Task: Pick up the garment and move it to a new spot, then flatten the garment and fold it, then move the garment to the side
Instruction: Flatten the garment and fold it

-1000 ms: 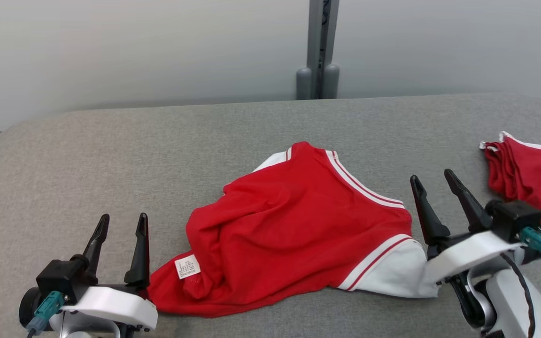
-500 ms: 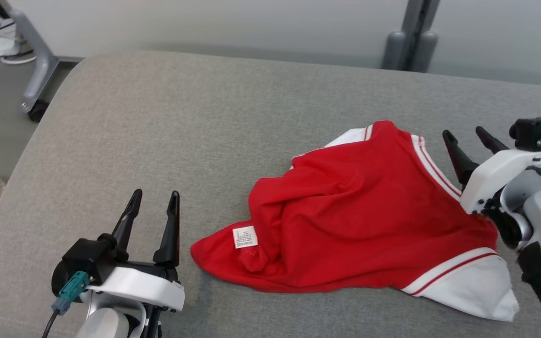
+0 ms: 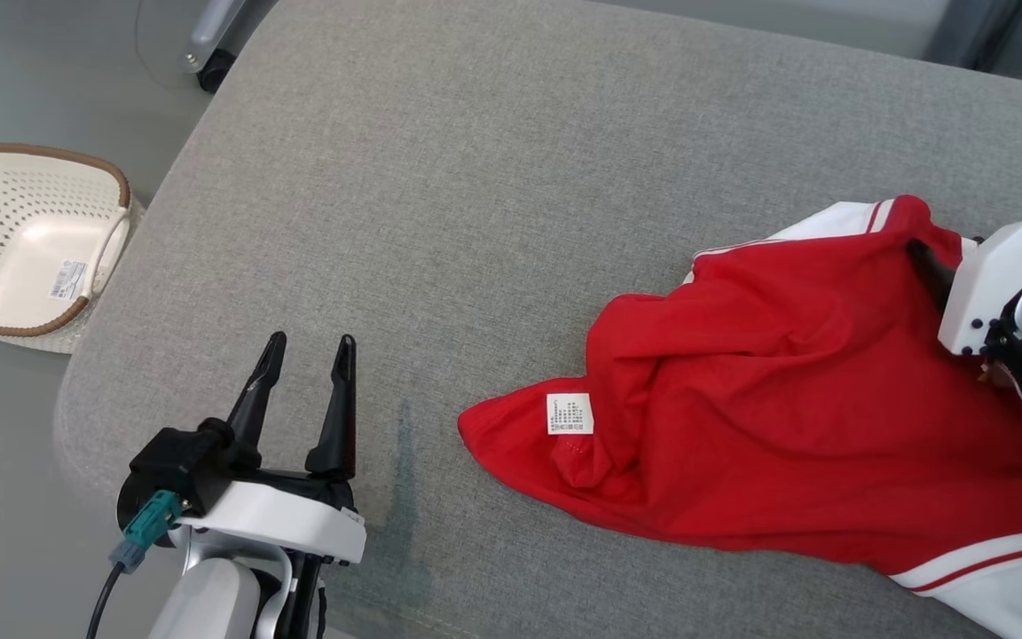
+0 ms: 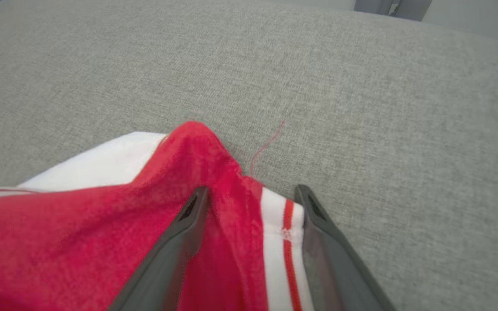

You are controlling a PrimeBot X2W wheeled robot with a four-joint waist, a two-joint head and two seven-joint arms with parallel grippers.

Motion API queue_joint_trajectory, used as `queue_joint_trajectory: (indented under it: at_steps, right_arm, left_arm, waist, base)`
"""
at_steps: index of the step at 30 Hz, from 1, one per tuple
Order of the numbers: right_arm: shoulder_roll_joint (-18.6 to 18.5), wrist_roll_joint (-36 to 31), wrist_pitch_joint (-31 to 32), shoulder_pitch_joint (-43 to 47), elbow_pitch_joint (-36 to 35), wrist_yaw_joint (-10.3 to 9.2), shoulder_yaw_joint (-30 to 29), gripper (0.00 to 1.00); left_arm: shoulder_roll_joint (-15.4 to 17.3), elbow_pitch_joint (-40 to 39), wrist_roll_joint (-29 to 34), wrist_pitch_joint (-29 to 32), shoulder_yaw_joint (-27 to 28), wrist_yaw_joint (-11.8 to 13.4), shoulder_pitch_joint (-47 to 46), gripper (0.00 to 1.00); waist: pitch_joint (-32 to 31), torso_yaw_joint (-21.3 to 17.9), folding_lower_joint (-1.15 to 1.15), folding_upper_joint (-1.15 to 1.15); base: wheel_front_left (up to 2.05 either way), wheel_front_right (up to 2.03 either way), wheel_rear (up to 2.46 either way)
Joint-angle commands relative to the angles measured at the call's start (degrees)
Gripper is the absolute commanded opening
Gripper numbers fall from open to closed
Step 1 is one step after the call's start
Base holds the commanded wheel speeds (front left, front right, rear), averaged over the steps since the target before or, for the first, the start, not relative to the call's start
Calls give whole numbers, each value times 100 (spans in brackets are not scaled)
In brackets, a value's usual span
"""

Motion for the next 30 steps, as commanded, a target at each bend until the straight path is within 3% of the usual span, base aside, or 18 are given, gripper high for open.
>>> queue_joint_trajectory:
  at_steps: [1,5,6,7,13,23,30]
  right_arm:
    - [-34,81,176,-59,123,2,66,100]
    - [48,220,398,-56,271,2,218,100]
    - [61,246,386,-58,273,2,247,43]
    - [61,252,352,-71,270,2,288,0]
    - [-44,318,-331,-335,356,-1,261,0]
    - [-300,170,-1934,-967,1066,0,-131,0]
    - [-614,-53,-2410,-1268,1297,0,-708,0]
  left_arm:
    - [-35,-9,65,-23,56,-42,-111,100]
    - [-87,25,138,-23,144,-100,-77,100]
    - [-103,36,161,-24,163,-121,-77,100]
    - [-114,45,184,-24,185,-147,-79,100]
    - [-166,73,266,-24,311,-230,-81,100]
    - [-197,-11,449,-24,404,-361,-163,100]
    - [-218,-23,529,-24,447,-424,-262,100]
  waist:
    - [87,102,0,0]
    - [65,87,0,0]
    - [56,75,0,0]
    - [49,58,0,0]
    - [-21,-108,0,0]
    - [141,-334,0,0]
    - [349,-320,0,0]
  base:
    - [0,0,0]
    - [0,0,0]
    - [0,0,0]
    - [0,0,0]
    - [0,0,0]
    - [0,0,0]
    - [0,0,0]
